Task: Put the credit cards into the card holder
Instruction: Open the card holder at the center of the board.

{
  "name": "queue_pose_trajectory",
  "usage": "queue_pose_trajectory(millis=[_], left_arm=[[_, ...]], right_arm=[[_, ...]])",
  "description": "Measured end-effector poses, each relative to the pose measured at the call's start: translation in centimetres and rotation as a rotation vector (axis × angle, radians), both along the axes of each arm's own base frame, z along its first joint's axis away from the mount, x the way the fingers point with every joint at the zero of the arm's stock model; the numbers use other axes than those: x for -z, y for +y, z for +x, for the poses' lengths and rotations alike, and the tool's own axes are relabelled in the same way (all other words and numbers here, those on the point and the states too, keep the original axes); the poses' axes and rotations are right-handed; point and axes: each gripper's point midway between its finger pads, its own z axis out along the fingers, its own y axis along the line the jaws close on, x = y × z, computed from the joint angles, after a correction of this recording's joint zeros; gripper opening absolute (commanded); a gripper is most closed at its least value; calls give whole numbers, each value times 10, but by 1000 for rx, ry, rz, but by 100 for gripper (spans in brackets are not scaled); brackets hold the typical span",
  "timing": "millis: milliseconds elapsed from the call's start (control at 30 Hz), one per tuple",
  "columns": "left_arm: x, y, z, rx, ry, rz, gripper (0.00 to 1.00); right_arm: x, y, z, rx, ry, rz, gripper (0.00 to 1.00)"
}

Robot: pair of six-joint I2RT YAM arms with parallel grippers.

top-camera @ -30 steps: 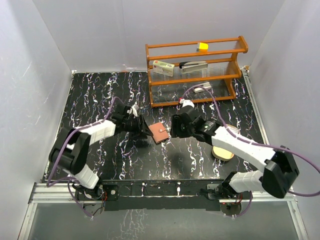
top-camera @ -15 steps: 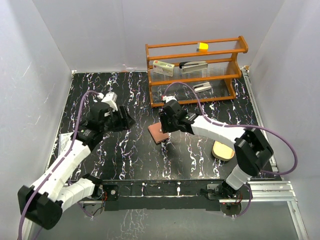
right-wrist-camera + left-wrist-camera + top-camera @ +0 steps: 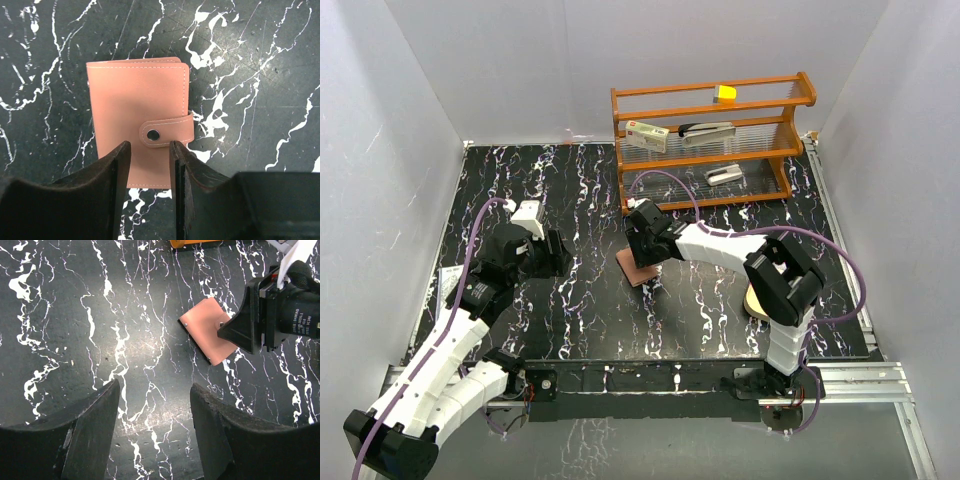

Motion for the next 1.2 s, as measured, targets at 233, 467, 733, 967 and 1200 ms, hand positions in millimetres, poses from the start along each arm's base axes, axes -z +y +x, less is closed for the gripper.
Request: queue_pose_trajectory(millis=[233, 467, 733, 967, 1200], left_arm=[[2, 4, 0, -1, -6, 31, 57], [2, 6, 0, 0, -7, 40, 57], [-3, 7, -1, -4, -26, 37, 58], [-3, 8, -1, -8, -29, 39, 58], [-3, 9, 0, -13, -30, 43, 59]], right_arm=[[16, 2, 5, -14, 6, -43, 31], [14, 7, 7, -13, -14, -79, 30], [-7, 18, 13, -16, -45, -78, 31], [14, 12, 14, -8, -26, -139, 30], [17, 11, 18, -14, -46, -159, 16]])
